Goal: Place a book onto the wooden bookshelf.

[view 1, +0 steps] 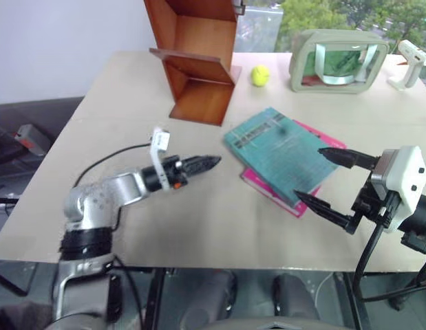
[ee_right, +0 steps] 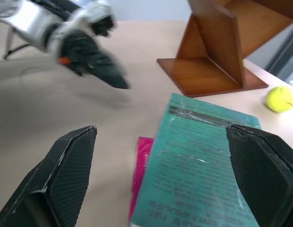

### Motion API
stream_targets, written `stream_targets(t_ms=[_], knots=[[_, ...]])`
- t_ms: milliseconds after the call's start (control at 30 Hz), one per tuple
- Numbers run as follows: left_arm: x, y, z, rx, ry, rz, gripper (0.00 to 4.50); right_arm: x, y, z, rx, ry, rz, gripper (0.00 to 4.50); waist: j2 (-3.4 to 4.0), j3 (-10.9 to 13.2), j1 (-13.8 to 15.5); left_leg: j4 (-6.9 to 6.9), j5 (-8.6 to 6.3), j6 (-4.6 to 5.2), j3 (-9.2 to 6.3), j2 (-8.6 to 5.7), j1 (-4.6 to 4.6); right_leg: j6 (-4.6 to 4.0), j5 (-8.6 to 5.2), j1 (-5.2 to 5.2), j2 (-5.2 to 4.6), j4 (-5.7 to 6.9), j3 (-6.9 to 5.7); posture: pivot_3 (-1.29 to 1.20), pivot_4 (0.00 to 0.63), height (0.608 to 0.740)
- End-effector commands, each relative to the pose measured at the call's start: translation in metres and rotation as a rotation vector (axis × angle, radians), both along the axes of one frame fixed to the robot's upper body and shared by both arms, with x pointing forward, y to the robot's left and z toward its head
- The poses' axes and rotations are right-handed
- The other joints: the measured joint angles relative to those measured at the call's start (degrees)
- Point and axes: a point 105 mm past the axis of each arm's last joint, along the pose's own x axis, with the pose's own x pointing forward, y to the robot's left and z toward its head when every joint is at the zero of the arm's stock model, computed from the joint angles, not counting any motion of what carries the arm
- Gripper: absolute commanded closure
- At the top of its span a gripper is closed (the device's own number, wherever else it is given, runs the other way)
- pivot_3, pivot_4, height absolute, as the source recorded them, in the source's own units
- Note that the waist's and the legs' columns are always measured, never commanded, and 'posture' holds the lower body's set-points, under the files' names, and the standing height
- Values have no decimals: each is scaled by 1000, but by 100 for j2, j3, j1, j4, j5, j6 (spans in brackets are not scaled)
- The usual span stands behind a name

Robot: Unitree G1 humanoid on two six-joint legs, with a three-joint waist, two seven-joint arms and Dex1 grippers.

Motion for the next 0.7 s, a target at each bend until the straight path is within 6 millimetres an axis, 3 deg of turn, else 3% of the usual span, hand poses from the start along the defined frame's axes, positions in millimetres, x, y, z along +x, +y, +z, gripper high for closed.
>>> stream_targets(t_ms=[33, 167, 367, 567, 600, 700], knots=[[15, -10, -3, -83, 143, 70, 0, -5, 4, 8, -9, -67, 11, 33, -10, 1, -3, 6, 0, 0, 0, -2, -3, 0, 0, -1, -1, 2, 0, 0, 150, 736], [29, -32, -19, -137, 272, 135, 0, -6, 3, 9, -15, -76, -1, 33, -20, -2, 1, 23, 0, -1, 0, -1, -10, 0, 1, -2, 0, 7, 1, 0, 150, 736], [39, -67, -25, -284, 391, 151, 0, -6, -1, 9, -21, -81, -31, 33, -27, -5, 115, 35, -1, -1, 0, -3, -14, 1, 1, -1, -1, 10, 1, 0, 150, 736], [45, -83, -30, -386, 476, 156, 0, -6, -6, 10, -26, -83, -62, 33, -31, -9, 162, 41, -2, -1, 0, -3, -17, 3, 2, -1, -2, 12, 3, 0, 150, 736], [45, -86, -31, -395, 487, 146, 614, -6, -6, 10, -26, -82, -65, 0, -31, -9, 161, 42, -2, -1, 0, -3, -16, 3, 2, -1, -2, 13, 3, 0, 150, 736], [44, -88, -31, -406, 492, 117, 1822, -7, -7, 10, -25, -81, -70, 0, -31, -10, 165, 43, -2, -1, 0, -4, -16, 4, 2, -1, -1, 14, 2, 0, 150, 736]])
